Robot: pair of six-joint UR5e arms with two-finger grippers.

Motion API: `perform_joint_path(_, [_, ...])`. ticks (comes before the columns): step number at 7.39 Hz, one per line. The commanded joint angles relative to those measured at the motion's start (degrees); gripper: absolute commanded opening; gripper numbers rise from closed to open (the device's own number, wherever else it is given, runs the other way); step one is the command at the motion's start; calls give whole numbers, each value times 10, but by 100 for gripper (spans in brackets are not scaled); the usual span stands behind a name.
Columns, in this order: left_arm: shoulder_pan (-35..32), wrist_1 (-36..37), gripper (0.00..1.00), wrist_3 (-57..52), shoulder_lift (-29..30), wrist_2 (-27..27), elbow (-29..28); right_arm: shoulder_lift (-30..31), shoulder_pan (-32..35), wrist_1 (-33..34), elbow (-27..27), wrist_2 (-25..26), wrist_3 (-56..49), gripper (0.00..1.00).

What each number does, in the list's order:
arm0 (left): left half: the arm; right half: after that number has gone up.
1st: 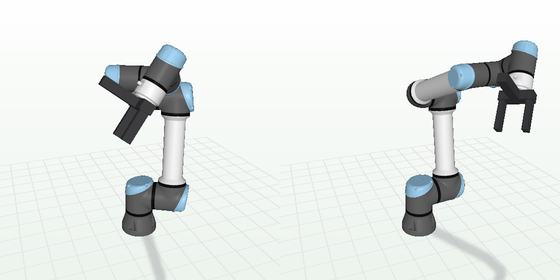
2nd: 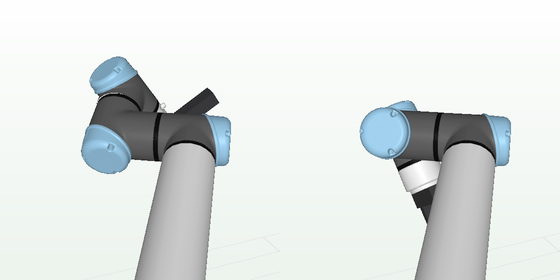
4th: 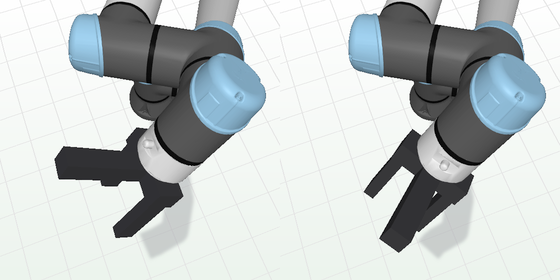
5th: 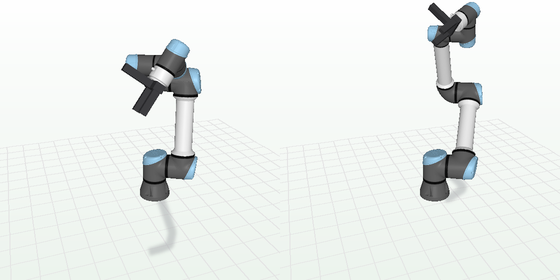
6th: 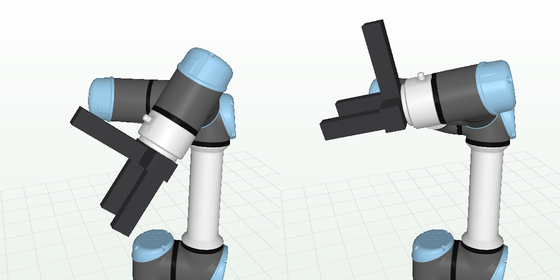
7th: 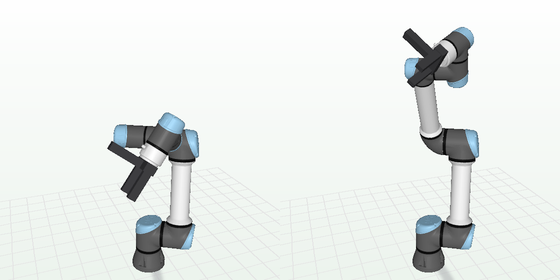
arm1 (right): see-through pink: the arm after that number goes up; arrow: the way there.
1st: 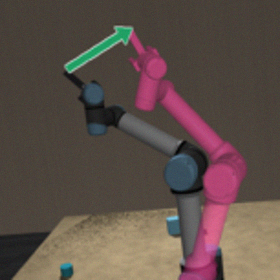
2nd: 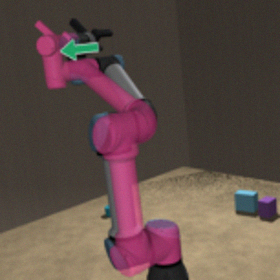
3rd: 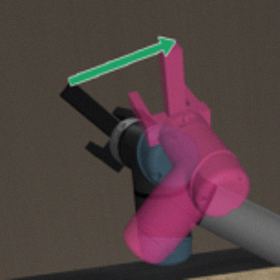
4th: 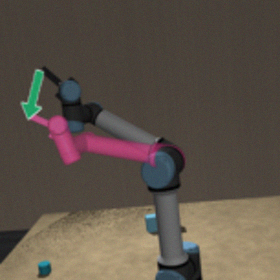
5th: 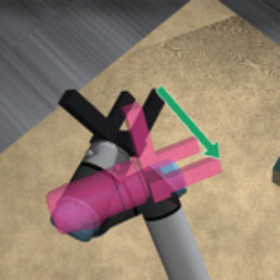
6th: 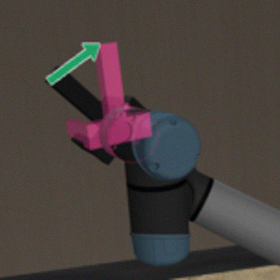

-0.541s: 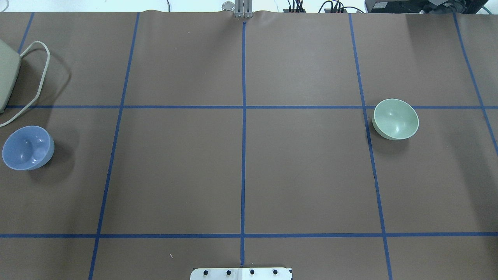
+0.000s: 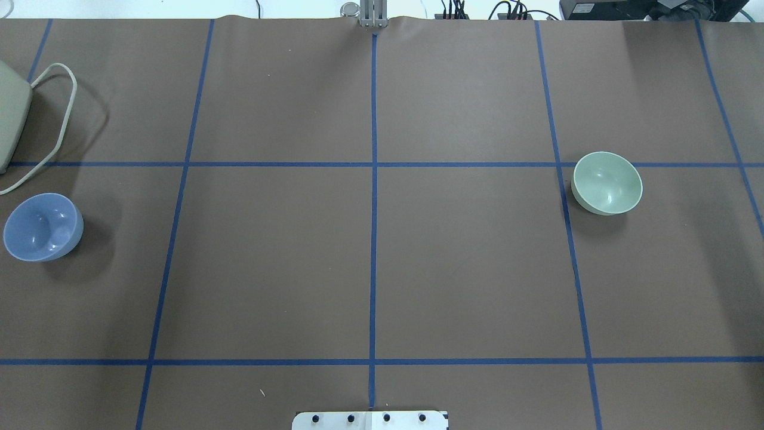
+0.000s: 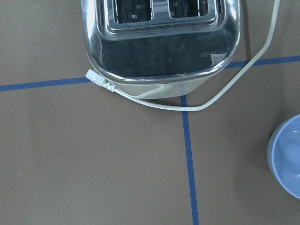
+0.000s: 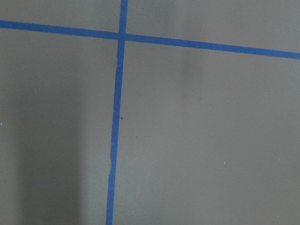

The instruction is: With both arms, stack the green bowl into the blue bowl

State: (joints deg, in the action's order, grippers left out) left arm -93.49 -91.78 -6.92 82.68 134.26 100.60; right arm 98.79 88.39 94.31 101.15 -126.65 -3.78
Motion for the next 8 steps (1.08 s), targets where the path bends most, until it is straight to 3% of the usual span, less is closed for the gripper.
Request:
perform_joint_path(1, [0, -77, 98, 4, -2, 0, 0, -1, -1, 0, 1, 0, 0, 100])
perform_joint_path(3, [1, -209, 98, 6, 6, -3, -19, -1, -1, 0, 1, 0, 0, 100])
perform_joint_path(6, [0, -268, 98, 9, 1, 18, -19, -1, 0, 0, 1, -1, 0, 100])
perform_joint_path(7, [4, -277, 99, 76, 4, 19, -19, -1, -1, 0, 1, -3, 0, 100])
perform_joint_path(8, [50, -276, 98, 151, 7, 16, -14, -1, 0, 0, 1, -5, 0, 100])
